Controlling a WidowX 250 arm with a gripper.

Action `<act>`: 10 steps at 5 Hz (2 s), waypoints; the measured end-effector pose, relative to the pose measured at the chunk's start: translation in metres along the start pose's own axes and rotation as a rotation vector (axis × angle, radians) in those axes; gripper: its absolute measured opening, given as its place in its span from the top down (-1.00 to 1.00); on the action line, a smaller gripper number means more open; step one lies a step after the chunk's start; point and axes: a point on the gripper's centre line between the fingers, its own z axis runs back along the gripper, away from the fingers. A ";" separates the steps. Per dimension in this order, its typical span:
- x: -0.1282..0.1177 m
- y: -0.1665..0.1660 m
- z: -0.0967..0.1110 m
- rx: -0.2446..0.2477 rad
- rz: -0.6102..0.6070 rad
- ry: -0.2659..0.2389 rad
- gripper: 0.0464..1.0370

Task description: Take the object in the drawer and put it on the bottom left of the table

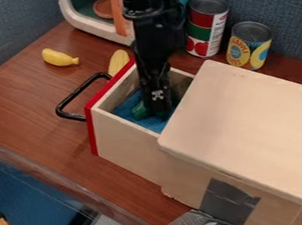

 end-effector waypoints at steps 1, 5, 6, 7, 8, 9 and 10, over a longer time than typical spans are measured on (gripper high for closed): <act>-0.001 0.002 -0.005 0.014 0.000 -0.003 -0.92; -0.008 0.012 -0.022 0.001 0.032 0.013 -0.92; -0.008 0.015 -0.026 0.005 0.050 0.007 -0.82; -0.013 0.015 -0.030 0.032 0.090 0.003 -0.69; -0.012 0.014 -0.028 0.034 0.091 -0.016 -0.69; -0.009 0.013 -0.003 0.040 0.094 -0.099 -0.69; 0.001 0.008 0.035 0.068 0.068 -0.204 -0.69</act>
